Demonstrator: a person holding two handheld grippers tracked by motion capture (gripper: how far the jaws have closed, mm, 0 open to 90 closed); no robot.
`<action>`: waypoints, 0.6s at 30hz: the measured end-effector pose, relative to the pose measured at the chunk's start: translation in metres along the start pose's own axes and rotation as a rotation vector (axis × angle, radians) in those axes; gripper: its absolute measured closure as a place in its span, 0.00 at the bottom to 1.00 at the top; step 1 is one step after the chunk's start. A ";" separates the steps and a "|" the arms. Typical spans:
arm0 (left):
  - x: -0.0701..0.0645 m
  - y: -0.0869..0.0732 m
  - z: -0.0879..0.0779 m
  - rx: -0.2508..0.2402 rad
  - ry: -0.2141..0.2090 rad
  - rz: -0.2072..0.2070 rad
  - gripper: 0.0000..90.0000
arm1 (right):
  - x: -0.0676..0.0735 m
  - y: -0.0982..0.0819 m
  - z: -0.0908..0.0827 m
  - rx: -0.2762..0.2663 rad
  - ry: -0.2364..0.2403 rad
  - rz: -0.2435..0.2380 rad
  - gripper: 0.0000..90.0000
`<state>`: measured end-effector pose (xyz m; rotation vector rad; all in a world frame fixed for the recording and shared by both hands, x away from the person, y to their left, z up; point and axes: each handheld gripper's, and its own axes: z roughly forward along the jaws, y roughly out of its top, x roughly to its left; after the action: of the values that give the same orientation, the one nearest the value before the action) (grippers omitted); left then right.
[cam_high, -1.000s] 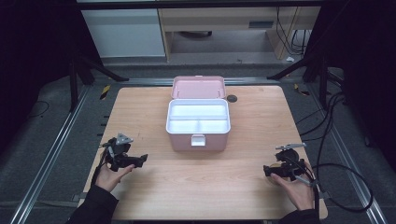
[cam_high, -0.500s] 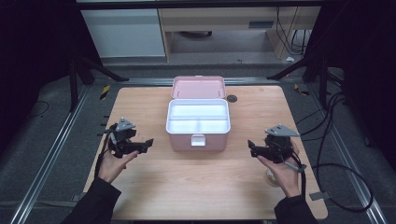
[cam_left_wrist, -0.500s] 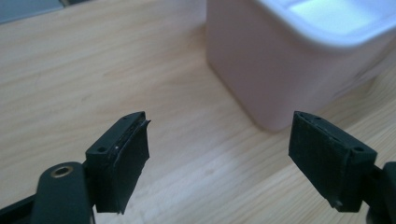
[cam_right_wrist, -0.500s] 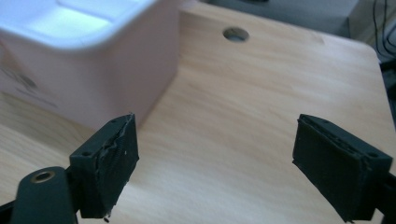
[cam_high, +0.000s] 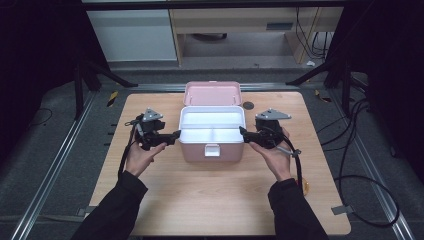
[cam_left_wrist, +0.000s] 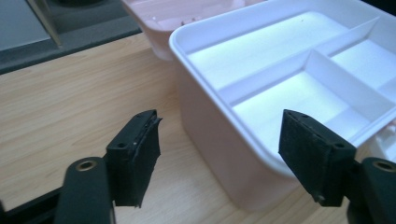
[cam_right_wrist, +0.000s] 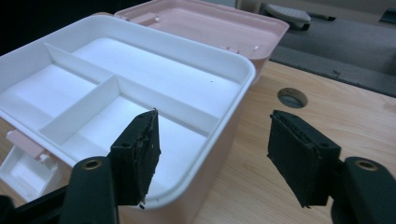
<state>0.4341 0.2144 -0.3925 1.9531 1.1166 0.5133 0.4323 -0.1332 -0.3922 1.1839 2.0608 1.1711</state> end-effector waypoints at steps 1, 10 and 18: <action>0.000 0.000 0.004 0.011 0.005 -0.001 0.35 | 0.001 0.000 0.004 0.005 0.002 -0.001 0.43; -0.003 -0.001 0.022 0.044 -0.042 -0.016 0.60 | -0.004 -0.006 0.025 0.056 0.016 0.007 0.64; -0.004 -0.001 0.024 0.057 -0.059 -0.027 0.66 | 0.001 -0.010 0.027 0.064 0.009 -0.012 0.69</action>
<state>0.4471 0.2009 -0.4075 1.9865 1.1299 0.4109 0.4475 -0.1236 -0.4141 1.1964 2.1233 1.1143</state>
